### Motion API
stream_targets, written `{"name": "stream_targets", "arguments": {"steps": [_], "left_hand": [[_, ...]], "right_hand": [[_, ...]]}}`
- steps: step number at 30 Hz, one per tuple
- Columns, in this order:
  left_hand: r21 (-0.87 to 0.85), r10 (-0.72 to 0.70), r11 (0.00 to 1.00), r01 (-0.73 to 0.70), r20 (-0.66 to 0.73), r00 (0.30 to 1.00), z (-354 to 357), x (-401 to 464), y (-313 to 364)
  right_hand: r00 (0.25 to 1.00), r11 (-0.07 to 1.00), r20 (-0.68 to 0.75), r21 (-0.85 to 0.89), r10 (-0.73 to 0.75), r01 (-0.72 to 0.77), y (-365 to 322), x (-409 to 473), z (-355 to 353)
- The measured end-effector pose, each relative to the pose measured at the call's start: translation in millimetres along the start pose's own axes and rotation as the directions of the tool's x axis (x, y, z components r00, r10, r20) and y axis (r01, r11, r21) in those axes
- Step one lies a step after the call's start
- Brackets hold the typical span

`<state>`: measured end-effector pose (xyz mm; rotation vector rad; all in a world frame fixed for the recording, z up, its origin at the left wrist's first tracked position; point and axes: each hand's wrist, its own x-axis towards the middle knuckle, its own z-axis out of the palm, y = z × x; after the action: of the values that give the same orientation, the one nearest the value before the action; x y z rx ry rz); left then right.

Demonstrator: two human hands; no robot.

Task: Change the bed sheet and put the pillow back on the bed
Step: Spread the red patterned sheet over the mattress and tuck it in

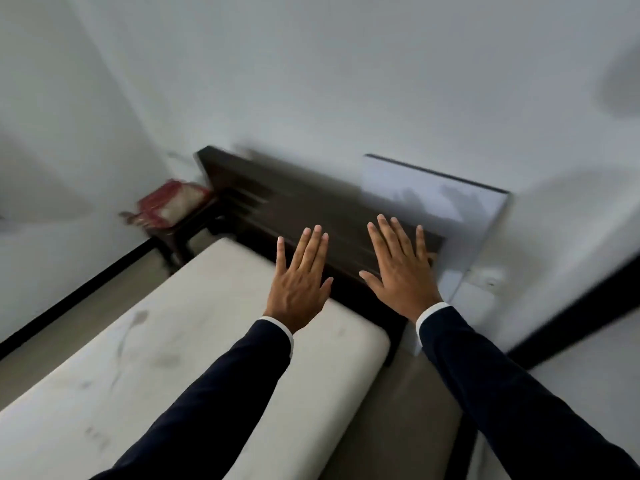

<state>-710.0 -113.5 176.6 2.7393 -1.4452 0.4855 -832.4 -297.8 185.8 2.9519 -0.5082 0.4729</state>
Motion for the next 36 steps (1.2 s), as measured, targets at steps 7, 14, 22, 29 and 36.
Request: {"name": "stream_targets", "arguments": {"steps": [7,14,22,29,36], "left_hand": [[0.138,-0.392,0.913,0.385,0.033,0.919,-35.6,-184.0,-158.7],[0.193,-0.652,0.742,0.642,-0.017,0.758,-87.5,-408.1,-240.7],[0.272,-0.853,0.489,0.829,-0.047,0.519,-151.4,-691.2,-280.2],[0.360,-0.975,0.129,0.924,-0.126,0.186,-229.4,-919.3,-258.6],[0.396,-0.975,-0.160,0.904,-0.205,-0.083,-283.5,-1073.8,-229.5]], "right_hand": [[0.923,0.913,-0.018,0.144,-0.384,0.382,-221.3,27.8,0.6],[0.720,0.687,-0.113,0.229,-0.685,0.690,-441.4,-32.6,-37.6],[0.465,0.408,-0.172,0.285,-0.868,0.867,-680.8,-171.5,-78.8],[0.160,0.067,-0.270,0.325,-0.949,0.943,-876.0,-313.5,-146.6],[-0.094,-0.218,-0.355,0.328,-0.930,0.919,-1013.3,-439.1,-194.7]]}}
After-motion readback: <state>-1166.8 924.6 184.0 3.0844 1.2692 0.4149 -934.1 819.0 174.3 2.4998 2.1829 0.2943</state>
